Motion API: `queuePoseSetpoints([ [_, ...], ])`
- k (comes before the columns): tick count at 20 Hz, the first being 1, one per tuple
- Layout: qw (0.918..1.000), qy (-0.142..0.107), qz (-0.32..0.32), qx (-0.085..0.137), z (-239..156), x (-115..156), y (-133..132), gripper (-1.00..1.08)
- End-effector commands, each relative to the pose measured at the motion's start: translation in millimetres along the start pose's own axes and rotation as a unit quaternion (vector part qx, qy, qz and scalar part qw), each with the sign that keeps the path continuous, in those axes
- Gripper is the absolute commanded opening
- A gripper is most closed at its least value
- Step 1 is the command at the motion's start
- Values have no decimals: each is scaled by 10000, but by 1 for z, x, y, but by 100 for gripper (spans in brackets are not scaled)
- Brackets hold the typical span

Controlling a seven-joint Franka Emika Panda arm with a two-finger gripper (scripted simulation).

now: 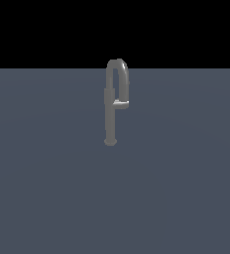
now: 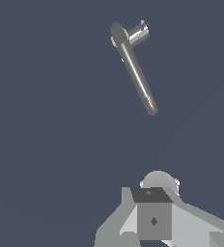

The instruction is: Turn on the faucet by rotating a designated handle.

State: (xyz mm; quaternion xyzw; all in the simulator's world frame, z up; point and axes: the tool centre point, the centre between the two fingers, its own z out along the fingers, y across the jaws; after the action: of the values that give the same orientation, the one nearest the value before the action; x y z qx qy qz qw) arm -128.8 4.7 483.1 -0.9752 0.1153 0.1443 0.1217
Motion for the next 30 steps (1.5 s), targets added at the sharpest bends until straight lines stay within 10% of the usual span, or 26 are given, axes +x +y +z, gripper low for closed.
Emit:
queuePoseSetpoints([
  [1,9996,-198,161,153,1,15,-2,-100],
  [16,9774,-1406,1133,1098,19,102,-5,-100],
  [30,9199,-2610,2092,2048,59,184,4,-100],
])
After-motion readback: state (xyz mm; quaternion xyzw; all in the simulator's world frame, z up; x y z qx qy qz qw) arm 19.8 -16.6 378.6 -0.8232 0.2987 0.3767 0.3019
